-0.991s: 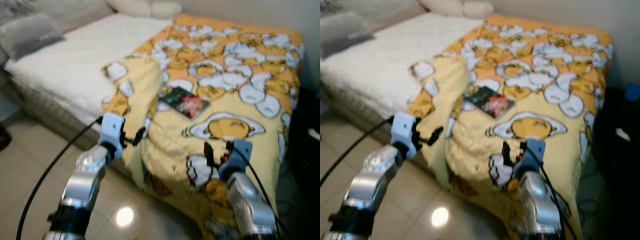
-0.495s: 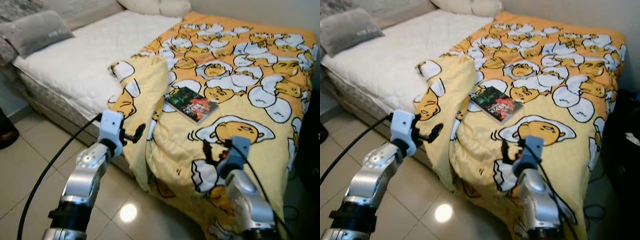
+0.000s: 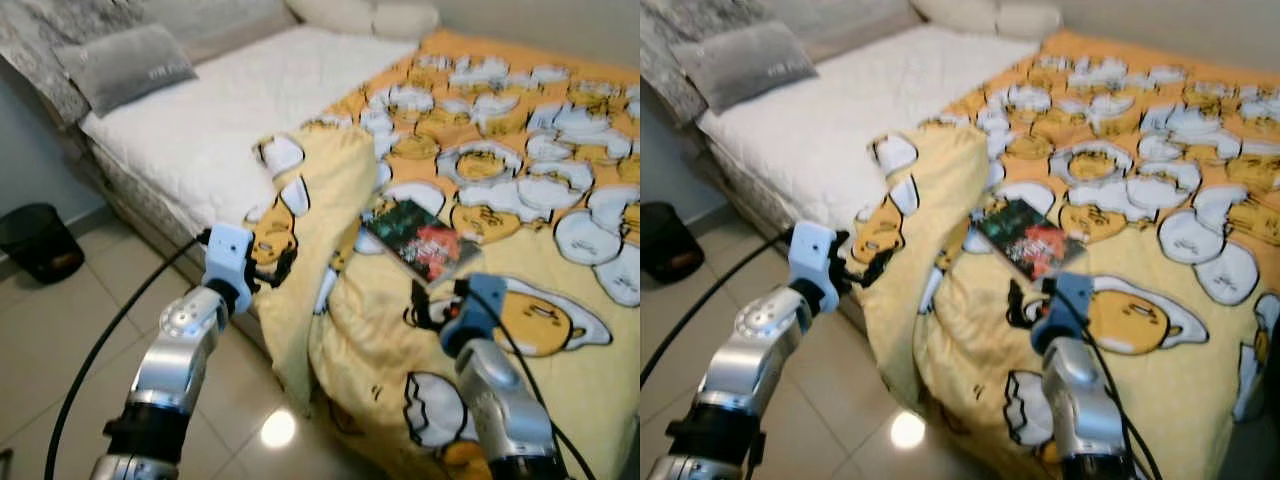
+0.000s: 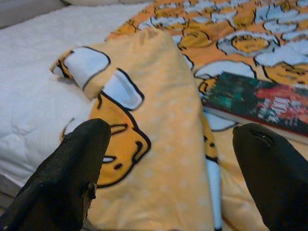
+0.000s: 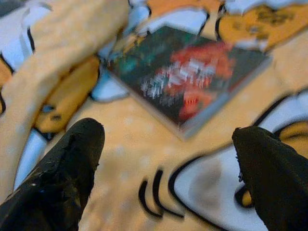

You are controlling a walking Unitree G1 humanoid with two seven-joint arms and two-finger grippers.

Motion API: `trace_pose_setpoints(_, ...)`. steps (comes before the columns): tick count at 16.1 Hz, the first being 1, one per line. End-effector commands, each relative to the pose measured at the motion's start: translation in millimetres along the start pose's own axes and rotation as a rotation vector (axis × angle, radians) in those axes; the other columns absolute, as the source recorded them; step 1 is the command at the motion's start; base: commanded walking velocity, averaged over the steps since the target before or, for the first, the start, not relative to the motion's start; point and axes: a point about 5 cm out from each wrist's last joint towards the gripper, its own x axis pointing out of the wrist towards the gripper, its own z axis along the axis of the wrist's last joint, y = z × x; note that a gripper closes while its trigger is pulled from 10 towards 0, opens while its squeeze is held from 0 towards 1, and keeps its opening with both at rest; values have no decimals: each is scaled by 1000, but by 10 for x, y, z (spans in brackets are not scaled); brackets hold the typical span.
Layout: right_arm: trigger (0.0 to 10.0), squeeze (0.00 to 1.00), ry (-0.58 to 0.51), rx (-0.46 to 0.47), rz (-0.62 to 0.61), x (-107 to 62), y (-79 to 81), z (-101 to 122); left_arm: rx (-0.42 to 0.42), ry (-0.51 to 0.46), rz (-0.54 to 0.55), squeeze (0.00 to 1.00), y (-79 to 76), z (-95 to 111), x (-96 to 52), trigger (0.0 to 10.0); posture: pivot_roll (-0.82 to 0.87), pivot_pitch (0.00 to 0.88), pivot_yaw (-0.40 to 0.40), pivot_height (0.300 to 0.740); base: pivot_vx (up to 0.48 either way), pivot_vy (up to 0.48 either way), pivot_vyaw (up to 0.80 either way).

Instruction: Clean up the room

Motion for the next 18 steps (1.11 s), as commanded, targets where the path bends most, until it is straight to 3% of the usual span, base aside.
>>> trace_pose_setpoints(1, 10000, 0, 1, 5, 36, 19, 119, -1, 9, 1, 24, 235, 81, 2, -40, 10000, -48, 0, 55, 740, 292, 0, 0)
trace_pose_setpoints(5, 10000, 0, 10, 11, 57, 28, 137, -12, 33, 8, -11, 220, 17, -21, -61, 10000, -45, 0, 48, 740, 65, 0, 0)
trace_pose_setpoints(6, 10000, 86, 4, 31, 69, 23, 145, -9, 34, 8, -22, 220, 3, -22, -62, 10000, -44, 0, 48, 740, 0, 0, 0)
trace_pose_setpoints(7, 10000, 1000, -2, 45, 70, 22, 145, -3, 37, 8, -36, 224, -13, -21, -62, 10000, -44, 0, 47, 740, 0, 0, 0)
trace_pose_setpoints(10, 10000, 1000, -34, 47, 72, 37, 140, 34, 39, 11, -66, 227, -35, -15, -53, 10000, -46, 0, 46, 740, 0, 0, 0)
trace_pose_setpoints(11, 10000, 1000, -72, -48, 55, 76, 110, 78, 45, 18, -98, 224, -54, -15, -41, 10000, -44, 0, 42, 740, 0, 0, 0)
trace_pose_setpoints(14, 10000, 1000, -87, -79, 33, 240, 49, 201, 90, 40, -212, 227, -119, -28, -50, 10000, -39, 0, 37, 740, 0, 0, 0)
trace_pose_setpoints(18, 10000, 1000, -43, -32, -44, 531, -61, 379, 155, 53, -314, 227, -106, -11, -131, 10000, -27, 0, 36, 740, 0, 0, 0)
